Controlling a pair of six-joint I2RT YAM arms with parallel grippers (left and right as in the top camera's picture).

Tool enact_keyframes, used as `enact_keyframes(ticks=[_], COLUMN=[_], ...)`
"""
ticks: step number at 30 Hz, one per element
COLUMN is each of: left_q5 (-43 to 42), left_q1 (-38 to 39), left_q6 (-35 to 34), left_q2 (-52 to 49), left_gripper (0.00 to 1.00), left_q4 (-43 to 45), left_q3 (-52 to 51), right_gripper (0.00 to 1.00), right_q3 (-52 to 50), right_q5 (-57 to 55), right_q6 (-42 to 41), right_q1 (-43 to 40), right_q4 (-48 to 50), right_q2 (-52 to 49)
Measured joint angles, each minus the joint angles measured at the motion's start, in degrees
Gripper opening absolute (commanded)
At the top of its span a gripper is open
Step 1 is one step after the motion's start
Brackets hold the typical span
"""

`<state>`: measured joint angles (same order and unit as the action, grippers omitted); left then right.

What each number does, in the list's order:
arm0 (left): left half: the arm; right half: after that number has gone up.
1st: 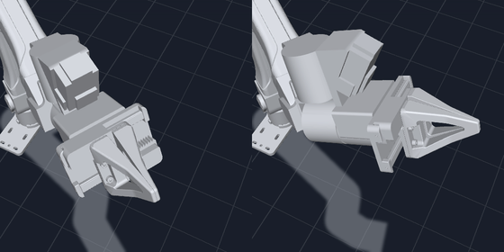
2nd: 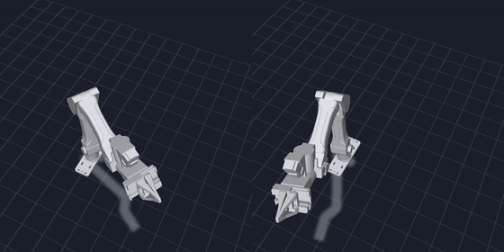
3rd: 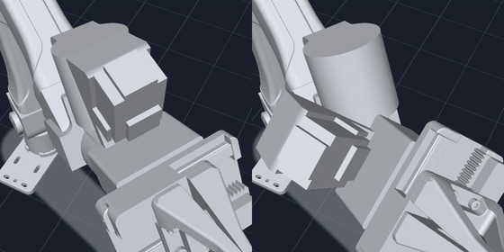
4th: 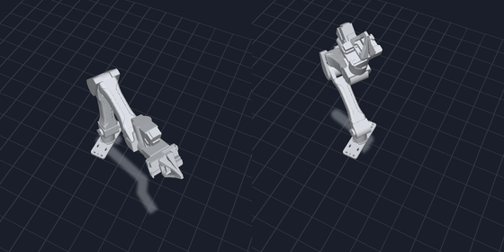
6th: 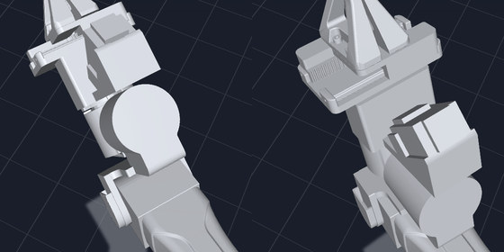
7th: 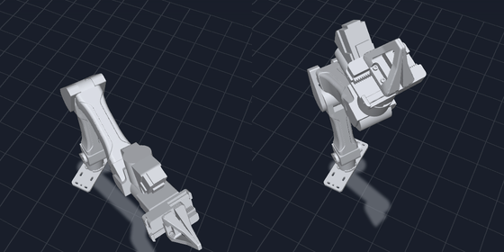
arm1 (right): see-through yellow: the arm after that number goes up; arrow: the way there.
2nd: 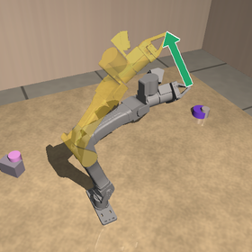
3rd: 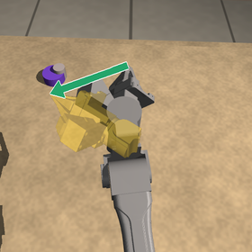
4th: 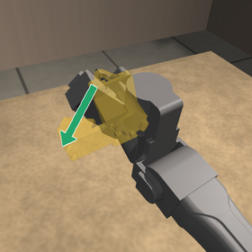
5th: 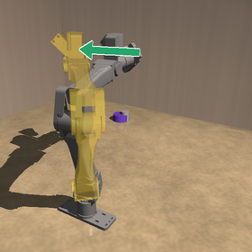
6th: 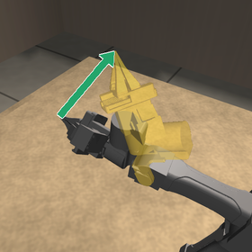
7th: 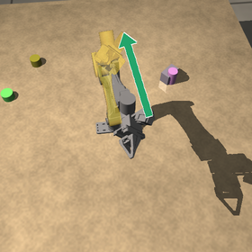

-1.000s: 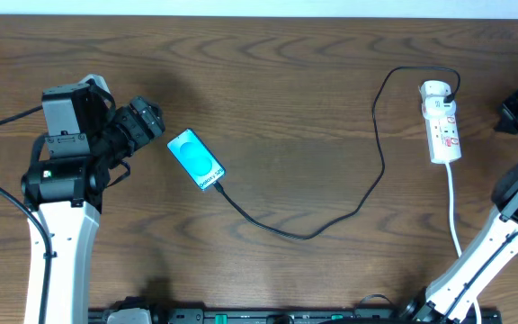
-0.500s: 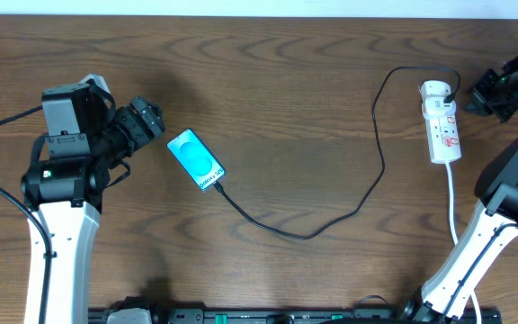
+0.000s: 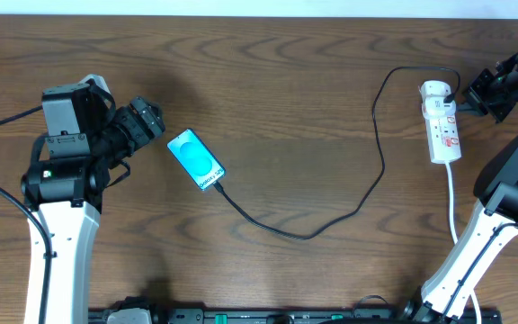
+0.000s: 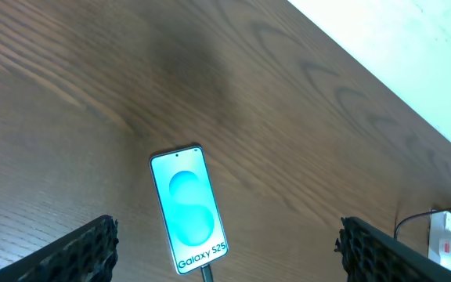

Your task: Plug charger to phone and switch on socket

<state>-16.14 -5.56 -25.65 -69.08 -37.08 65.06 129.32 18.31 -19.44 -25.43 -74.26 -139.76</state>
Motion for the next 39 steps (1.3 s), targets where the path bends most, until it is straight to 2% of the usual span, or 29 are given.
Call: enact_keyframes(ticks=[39], left_q5=[0.0], left_q1=[0.0], left_q6=[0.0], left_q2=[0.0], left_gripper=[0.91], left_q4=[0.0], left_q3=[0.0], right_gripper=[0.01], right_q3=[0.0], right_q5=[-2.0], right_q6=[4.0], right_q1=[0.0], right_q4=[-3.0], right_q2=[0.0])
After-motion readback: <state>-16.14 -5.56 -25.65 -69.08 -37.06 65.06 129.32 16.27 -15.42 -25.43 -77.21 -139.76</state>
